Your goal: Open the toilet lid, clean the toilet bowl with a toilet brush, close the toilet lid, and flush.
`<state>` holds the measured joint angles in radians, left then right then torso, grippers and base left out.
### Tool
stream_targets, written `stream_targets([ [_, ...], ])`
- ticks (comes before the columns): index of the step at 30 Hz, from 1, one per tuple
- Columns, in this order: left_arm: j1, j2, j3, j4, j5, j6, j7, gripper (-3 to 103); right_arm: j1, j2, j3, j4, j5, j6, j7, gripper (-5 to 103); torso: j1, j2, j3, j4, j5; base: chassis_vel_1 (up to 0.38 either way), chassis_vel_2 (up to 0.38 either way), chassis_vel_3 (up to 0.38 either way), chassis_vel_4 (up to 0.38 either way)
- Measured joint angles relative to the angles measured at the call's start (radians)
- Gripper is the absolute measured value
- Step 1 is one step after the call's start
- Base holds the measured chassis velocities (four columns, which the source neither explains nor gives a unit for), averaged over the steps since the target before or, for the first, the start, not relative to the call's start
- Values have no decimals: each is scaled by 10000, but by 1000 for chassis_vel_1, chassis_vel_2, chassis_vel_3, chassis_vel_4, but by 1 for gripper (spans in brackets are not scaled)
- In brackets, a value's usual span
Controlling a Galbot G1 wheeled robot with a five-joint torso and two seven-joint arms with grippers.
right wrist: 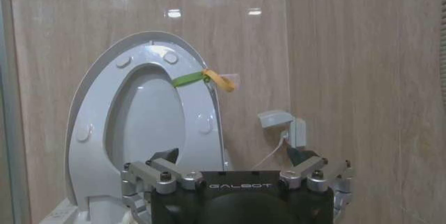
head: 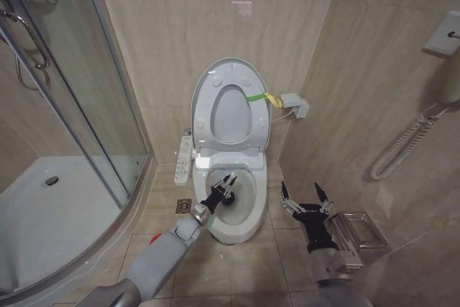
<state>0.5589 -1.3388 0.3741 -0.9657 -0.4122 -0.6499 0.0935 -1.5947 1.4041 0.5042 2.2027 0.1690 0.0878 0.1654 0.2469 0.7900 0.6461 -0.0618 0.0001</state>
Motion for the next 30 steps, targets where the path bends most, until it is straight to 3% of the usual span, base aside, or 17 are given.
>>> stream_targets([
  [5, 119, -197, 282, -1265, -7, 305, -302, 20, 0, 0, 0, -1, 0, 0, 0, 100, 0, 0, 0, -2, 0, 0, 0, 0, 0],
  [13, 368, -270, 618, -2215, 11, 587, -459, 20, 0, 0, 0, -1, 0, 0, 0, 100, 0, 1, -1, -1, 1, 0, 0, 0, 0],
  [19, 472, -212, 654, -1833, 67, 592, -459, 20, 0, 0, 0, 0, 0, 0, 0, 100, -1, 1, -1, 0, 0, 0, 0, 0, 0],
  [25, 362, -153, 535, -644, 153, 301, -268, 20, 0, 0, 0, 0, 0, 0, 1, 100, 0, 0, -1, -1, -2, 0, 0, 0, 0],
  [30, 16, -270, 497, -519, 115, 272, -272, 20, 0, 0, 0, -1, 0, 0, 2, 100, 0, 0, 0, -3, -1, 0, 0, 0, 0],
])
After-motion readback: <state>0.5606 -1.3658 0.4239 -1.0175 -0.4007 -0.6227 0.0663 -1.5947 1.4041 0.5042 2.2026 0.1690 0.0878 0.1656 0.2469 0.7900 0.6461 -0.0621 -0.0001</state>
